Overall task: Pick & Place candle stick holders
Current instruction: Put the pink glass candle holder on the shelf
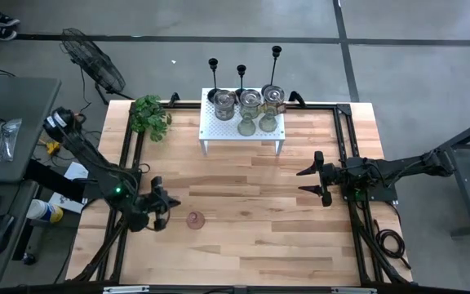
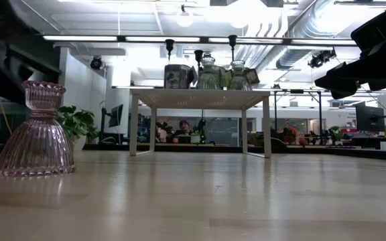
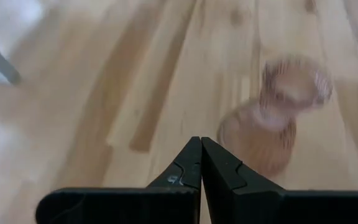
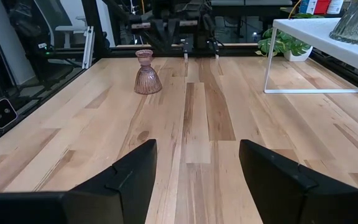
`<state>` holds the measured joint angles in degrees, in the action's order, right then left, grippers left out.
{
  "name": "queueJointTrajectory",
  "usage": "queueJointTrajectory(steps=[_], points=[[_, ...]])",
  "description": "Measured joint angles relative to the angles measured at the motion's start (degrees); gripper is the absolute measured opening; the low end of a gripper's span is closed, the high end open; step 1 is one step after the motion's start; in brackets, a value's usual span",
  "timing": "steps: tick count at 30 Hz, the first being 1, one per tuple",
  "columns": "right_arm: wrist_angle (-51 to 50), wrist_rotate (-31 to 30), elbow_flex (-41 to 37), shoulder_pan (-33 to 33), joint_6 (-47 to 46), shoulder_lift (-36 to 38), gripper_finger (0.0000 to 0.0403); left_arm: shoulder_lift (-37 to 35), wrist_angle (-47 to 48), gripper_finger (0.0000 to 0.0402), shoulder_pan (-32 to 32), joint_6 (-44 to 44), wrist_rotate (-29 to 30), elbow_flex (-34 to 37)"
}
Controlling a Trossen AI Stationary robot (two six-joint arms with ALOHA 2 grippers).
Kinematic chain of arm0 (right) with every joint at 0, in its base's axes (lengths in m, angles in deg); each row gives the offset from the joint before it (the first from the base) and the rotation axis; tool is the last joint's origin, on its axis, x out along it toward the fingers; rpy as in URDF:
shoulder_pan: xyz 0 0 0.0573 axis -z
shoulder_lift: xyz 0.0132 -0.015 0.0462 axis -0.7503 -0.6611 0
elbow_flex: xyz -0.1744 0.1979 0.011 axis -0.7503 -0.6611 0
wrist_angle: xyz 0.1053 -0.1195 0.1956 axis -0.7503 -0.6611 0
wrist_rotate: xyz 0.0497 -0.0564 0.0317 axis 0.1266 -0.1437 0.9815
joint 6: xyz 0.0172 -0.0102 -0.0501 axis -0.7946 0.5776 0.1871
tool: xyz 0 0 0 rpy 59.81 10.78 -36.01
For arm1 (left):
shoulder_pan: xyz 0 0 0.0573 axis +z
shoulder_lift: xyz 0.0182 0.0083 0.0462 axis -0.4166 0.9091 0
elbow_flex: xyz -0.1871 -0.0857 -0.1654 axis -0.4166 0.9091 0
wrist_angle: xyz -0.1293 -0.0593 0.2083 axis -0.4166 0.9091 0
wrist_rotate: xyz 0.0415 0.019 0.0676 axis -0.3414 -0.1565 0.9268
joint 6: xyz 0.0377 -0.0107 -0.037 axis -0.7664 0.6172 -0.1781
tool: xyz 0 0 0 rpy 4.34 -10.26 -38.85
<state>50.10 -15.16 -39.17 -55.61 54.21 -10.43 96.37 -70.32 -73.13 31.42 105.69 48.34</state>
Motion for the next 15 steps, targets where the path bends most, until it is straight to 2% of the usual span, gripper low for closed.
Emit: queueJointTrajectory(steps=[3, 10, 15], points=[[-0.01, 0.00, 0.00, 0.01, 0.00, 0.01, 0.0221, 1.12, -0.01, 0.0000, -2.03, 3.52, -1.58, 1.50], [-0.01, 0.00, 0.01, 0.02, 0.00, 0.01, 0.0221, 3.68, -2.17, 0.0003, -4.87, 2.61, -5.20, 1.81], [0.00, 0.00, -0.01, 0.00, 0.00, 0.02, 0.0221, 5.52, -2.72, 0.0048, -5.99, 2.63, -5.55, 1.81]])
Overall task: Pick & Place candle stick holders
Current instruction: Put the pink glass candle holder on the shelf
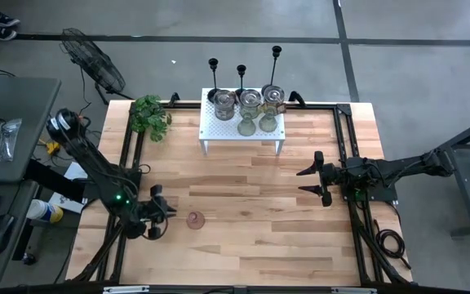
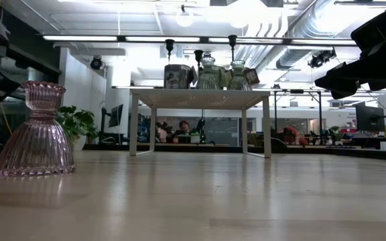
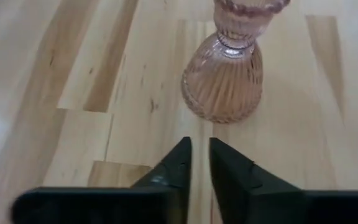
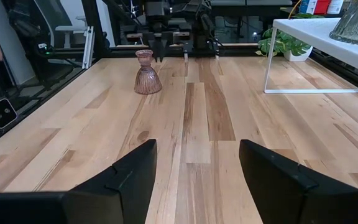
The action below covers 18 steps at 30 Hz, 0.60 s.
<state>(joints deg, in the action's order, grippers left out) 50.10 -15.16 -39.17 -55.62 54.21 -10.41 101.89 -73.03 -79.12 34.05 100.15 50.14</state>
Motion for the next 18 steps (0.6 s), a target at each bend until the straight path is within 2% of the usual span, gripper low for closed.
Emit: queueJointTrajectory(steps=[9, 13, 18], points=[[-0.01, 0.00, -0.01, 0.02, 0.00, -0.02, 0.0221, 6.57, -12.04, 0.0191, 0.11, -2.32, 4.78, 0.00], [-0.02, 0.00, -0.01, 0.00, 0.00, 0.00, 0.0221, 10.94, -17.39, 0.0217, 0.11, -2.58, 4.75, 0.00], [-0.02, 0.00, -0.01, 0.01, 0.00, -0.02, 0.0221, 15.31, -24.77, 0.0221, 0.11, -2.60, 7.32, 0.00]])
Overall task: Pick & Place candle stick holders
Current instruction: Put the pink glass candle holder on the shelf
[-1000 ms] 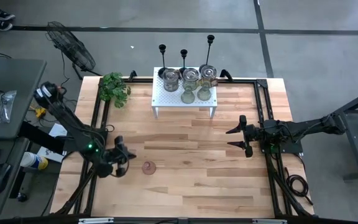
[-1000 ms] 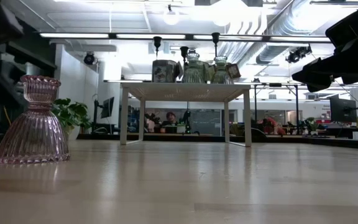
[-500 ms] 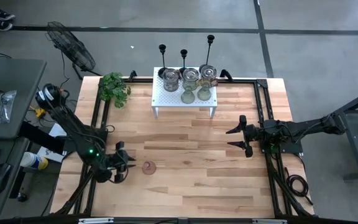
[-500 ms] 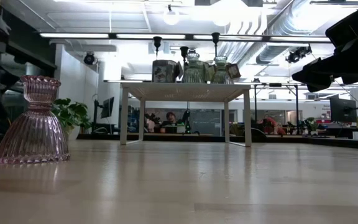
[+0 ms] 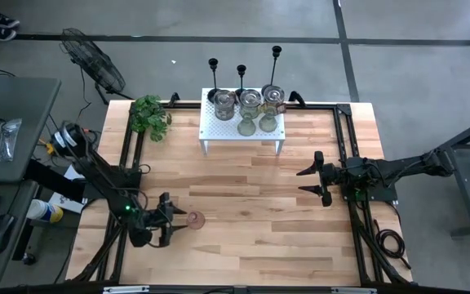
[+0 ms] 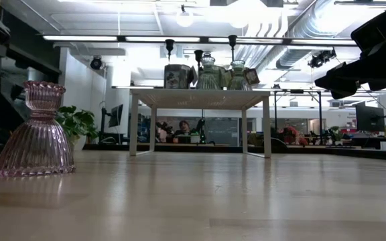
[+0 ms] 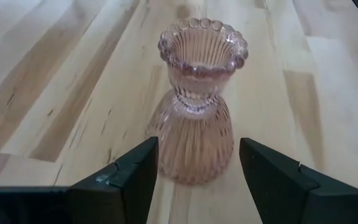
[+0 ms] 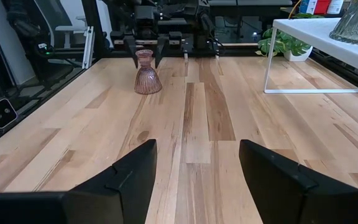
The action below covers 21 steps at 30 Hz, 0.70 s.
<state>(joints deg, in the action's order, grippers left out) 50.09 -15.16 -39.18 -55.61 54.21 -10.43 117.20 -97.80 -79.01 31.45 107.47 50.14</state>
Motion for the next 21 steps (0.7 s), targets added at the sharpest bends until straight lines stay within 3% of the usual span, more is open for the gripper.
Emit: queueJointTrajectory(steps=[15, 21], points=[[0.00, 0.00, 0.02, 0.00, 0.00, 0.01, 0.0221, 4.36, -8.03, 0.0222, 0.40, -1.49, 6.33, -0.02], [0.00, 0.00, 0.00, 0.01, 0.00, 0.00, 0.0221, 4.36, -10.23, 0.0222, 2.62, -4.66, 4.30, -0.02]])
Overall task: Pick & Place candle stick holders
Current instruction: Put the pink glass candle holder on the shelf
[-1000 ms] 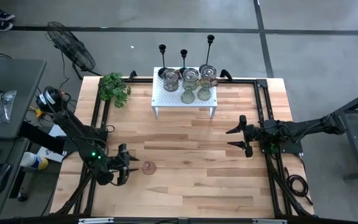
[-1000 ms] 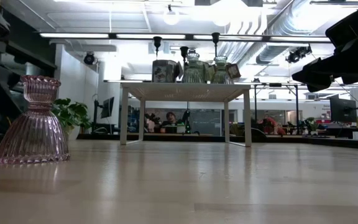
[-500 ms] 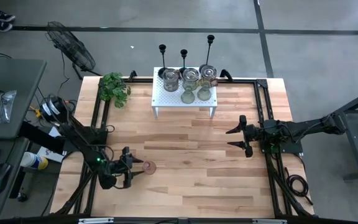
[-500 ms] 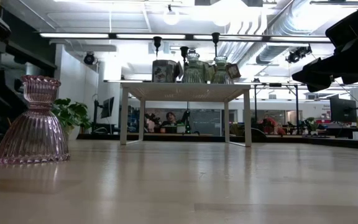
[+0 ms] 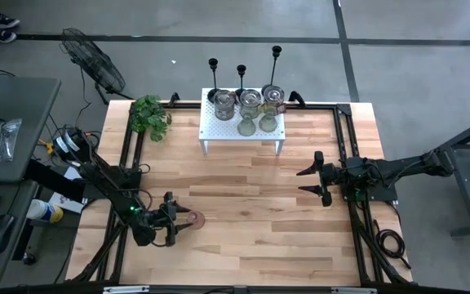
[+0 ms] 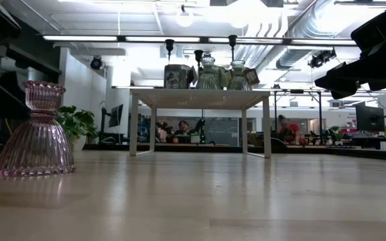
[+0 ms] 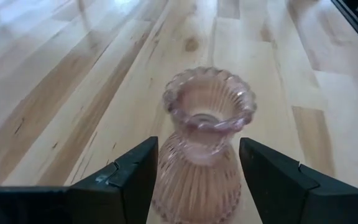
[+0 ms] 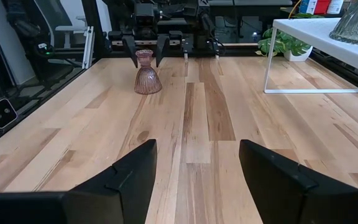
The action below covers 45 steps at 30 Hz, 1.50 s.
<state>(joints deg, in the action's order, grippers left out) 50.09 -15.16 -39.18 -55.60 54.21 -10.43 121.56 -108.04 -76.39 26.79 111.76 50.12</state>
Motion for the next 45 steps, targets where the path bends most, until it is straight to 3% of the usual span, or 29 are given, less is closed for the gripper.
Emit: queueJointTrajectory(steps=[20, 31, 39, 45], points=[[0.02, 0.00, 0.02, -0.02, 0.00, 0.00, 0.0221, 0.02, -5.44, 0.0214, 6.47, -7.72, -9.30, -0.02], [0.00, 0.00, 0.02, 0.00, 0.00, 0.00, 0.0221, 0.02, -6.02, 0.0128, 6.45, -10.35, -9.28, -0.02], [0.00, 0.00, 0.01, -0.01, 0.00, 0.02, 0.0221, 0.02, -6.06, 0.0131, 6.45, -10.35, -8.42, -0.02], [0.01, 0.00, 0.01, 0.00, 0.00, 0.00, 0.0221, 0.02, -7.02, 0.0125, 6.99, -10.34, -2.63, -0.20]])
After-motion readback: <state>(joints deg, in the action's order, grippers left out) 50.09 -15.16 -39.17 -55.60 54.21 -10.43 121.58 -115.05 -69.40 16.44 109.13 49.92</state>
